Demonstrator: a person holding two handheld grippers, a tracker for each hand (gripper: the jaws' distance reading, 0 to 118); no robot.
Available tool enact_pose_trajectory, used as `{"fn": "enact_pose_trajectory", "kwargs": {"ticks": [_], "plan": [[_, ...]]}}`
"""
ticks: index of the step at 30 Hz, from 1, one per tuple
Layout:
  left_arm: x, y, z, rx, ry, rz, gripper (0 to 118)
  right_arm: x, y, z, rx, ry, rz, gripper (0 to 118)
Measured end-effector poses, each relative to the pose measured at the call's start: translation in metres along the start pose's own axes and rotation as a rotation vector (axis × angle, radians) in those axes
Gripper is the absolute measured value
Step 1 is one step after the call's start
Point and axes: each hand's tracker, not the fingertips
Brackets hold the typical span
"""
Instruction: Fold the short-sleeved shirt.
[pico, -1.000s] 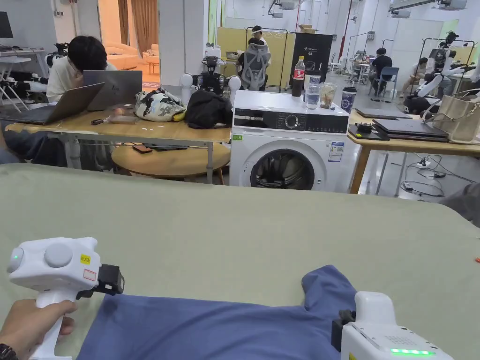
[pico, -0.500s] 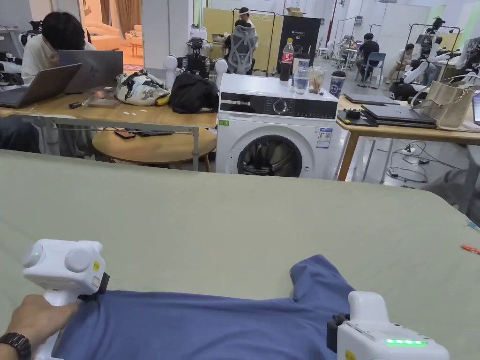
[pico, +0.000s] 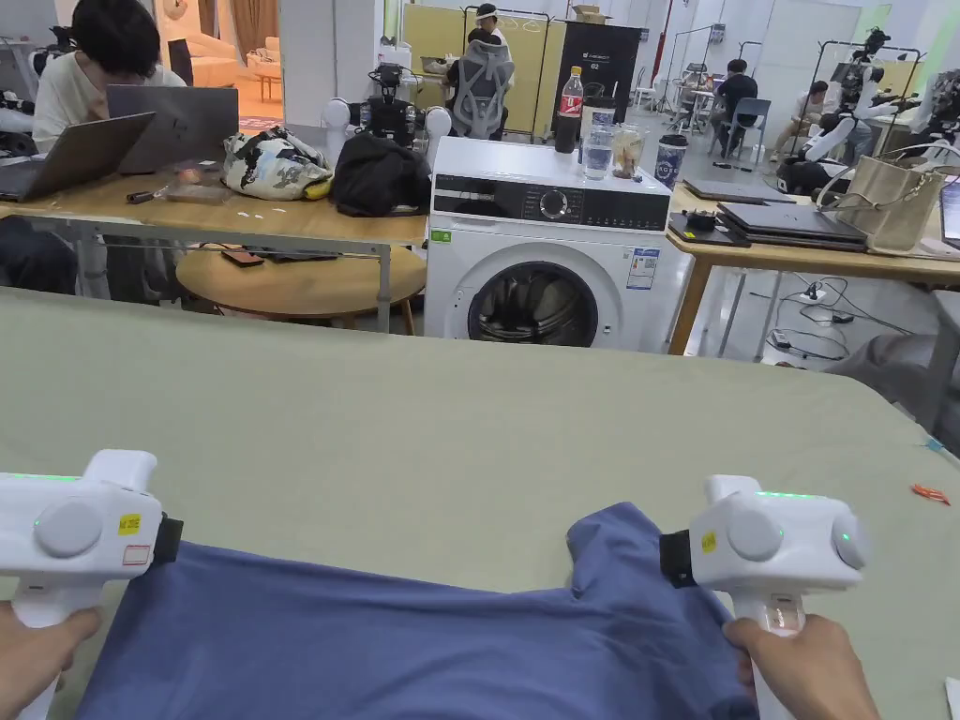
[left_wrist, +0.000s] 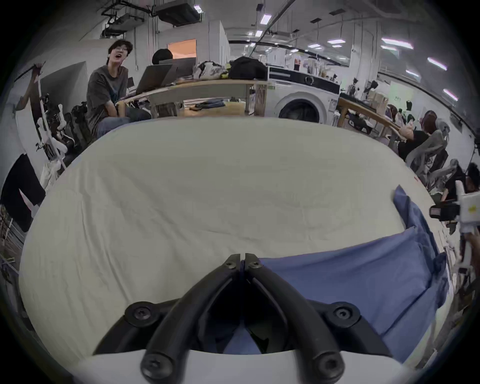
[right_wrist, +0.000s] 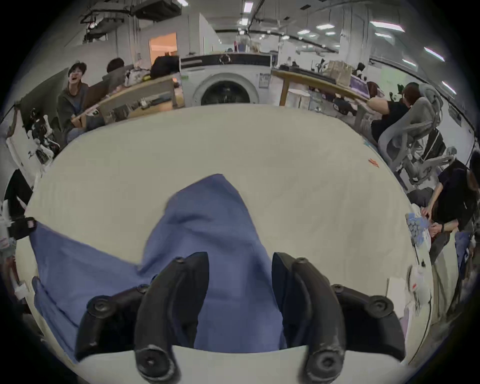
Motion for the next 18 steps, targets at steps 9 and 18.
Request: {"fn": "enact_pose_trajectory", "kwargs": {"ticks": [9, 18], "plan": [[0.001, -0.008, 0.011, 0.022, -0.004, -0.006, 0, 0.015, 0.006, -0.073, -0.220, 0.086, -0.007, 49], [-0.003, -0.009, 0.011, 0.007, -0.007, 0.014, 0, 0.018, -0.004, -0.052, -0.139, 0.142, -0.008, 0]]}}
